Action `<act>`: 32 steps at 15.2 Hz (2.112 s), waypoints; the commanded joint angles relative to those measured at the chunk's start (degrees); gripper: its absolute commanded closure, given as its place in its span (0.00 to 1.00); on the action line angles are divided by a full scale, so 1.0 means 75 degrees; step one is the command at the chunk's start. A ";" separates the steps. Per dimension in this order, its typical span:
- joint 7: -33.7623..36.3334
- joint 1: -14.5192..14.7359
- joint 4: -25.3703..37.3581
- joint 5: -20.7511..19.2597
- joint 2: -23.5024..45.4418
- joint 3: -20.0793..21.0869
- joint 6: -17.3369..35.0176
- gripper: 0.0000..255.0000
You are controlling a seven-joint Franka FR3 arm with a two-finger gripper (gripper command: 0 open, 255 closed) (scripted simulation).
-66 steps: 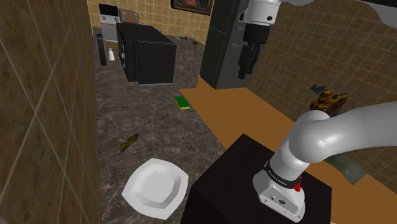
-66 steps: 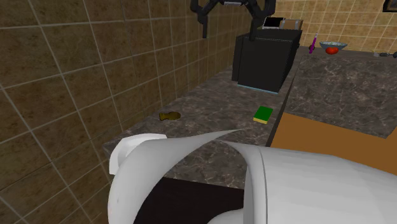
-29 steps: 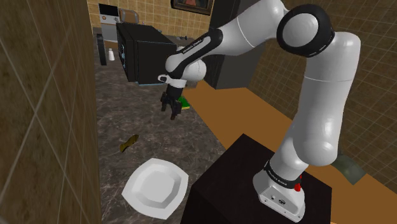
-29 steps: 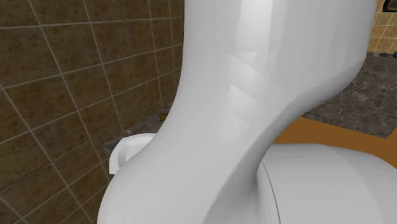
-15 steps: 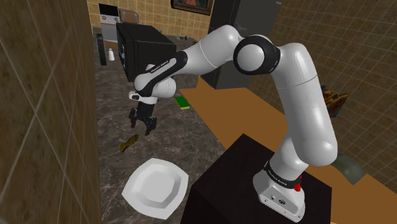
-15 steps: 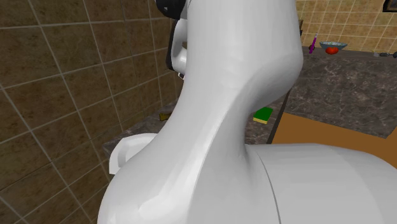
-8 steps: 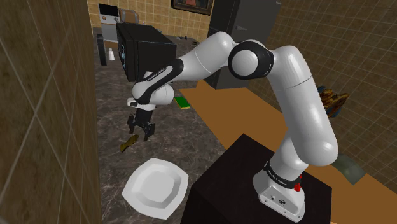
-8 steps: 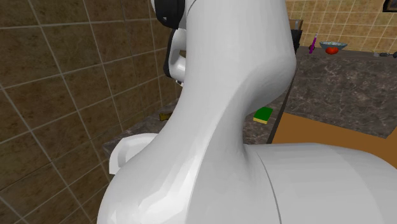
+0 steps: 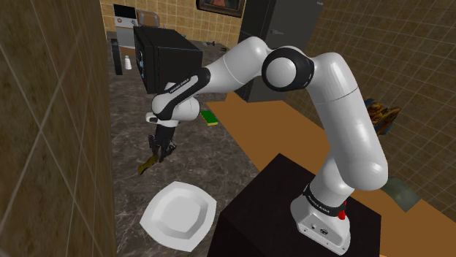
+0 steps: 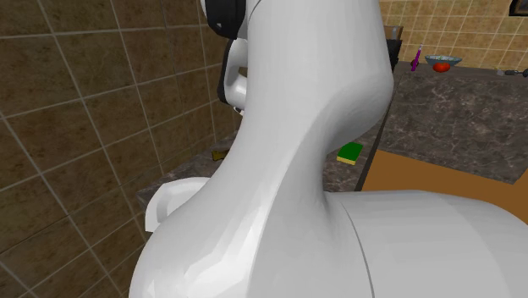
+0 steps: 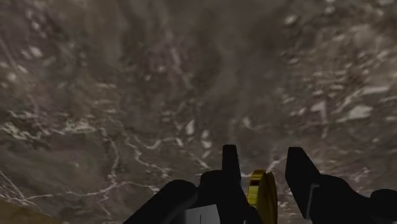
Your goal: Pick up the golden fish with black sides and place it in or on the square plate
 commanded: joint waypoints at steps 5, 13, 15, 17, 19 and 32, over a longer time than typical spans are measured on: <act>0.0002 0.0005 -0.0024 0.0002 -0.0001 0.0003 0.0005 1.00; 0.0134 0.0018 -0.0139 -0.0060 -0.0402 -0.0045 -0.0266 1.00; 0.0190 0.0025 -0.0180 -0.0086 -0.0559 -0.0062 -0.0376 1.00; 0.0247 0.0031 -0.0214 -0.0113 -0.0713 -0.0079 -0.0490 1.00; 0.0304 0.0037 -0.0241 -0.0141 -0.0864 -0.0096 -0.0606 1.00; 0.0278 0.0305 -0.2977 0.0328 -0.2832 0.0193 0.0273 1.00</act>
